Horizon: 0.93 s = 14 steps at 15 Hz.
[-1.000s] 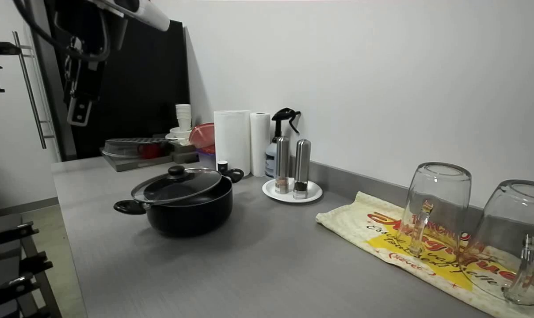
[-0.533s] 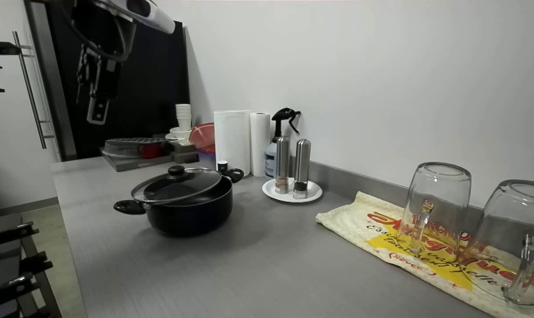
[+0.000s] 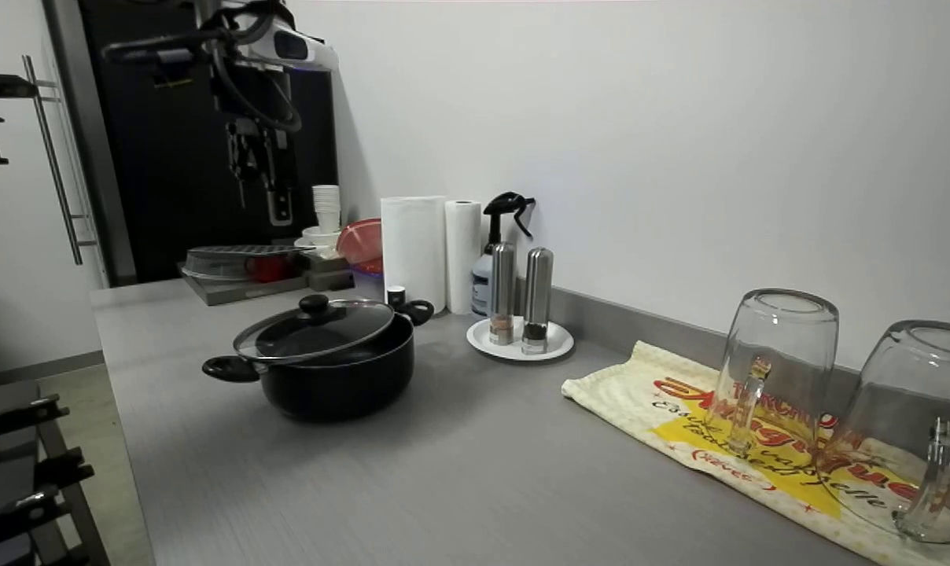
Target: Uncover the pot and put the lid on the counter
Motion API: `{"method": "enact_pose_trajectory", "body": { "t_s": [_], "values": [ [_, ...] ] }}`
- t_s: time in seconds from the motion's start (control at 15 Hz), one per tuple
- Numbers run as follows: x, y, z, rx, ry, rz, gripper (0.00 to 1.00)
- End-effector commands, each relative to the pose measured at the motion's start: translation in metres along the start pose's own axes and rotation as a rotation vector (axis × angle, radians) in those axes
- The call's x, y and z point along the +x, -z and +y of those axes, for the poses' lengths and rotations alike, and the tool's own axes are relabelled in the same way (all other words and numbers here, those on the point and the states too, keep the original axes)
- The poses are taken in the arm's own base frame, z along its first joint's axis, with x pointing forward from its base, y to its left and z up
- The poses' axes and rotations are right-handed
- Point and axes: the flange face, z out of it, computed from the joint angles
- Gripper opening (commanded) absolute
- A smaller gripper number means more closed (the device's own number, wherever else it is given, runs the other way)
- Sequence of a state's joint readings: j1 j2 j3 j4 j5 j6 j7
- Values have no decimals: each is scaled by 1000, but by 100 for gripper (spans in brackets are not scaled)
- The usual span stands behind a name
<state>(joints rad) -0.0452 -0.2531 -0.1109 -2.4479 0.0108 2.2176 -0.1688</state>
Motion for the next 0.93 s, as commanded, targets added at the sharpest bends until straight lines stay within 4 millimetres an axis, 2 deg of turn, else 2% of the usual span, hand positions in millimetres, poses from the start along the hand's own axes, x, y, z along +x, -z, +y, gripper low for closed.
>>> {"method": "enact_pose_trajectory", "body": {
  "t_s": [0.0, 0.27, 0.6, 0.87],
  "values": [
    [16, -14, -25, -13, -20, 113, 100],
    [21, -42, -55, -91, 47, 199, 100],
    [5, -80, -89, -206, 182, 212, 100],
    [-1, -92, -116, -254, 237, 183, 100]
  ]
}}
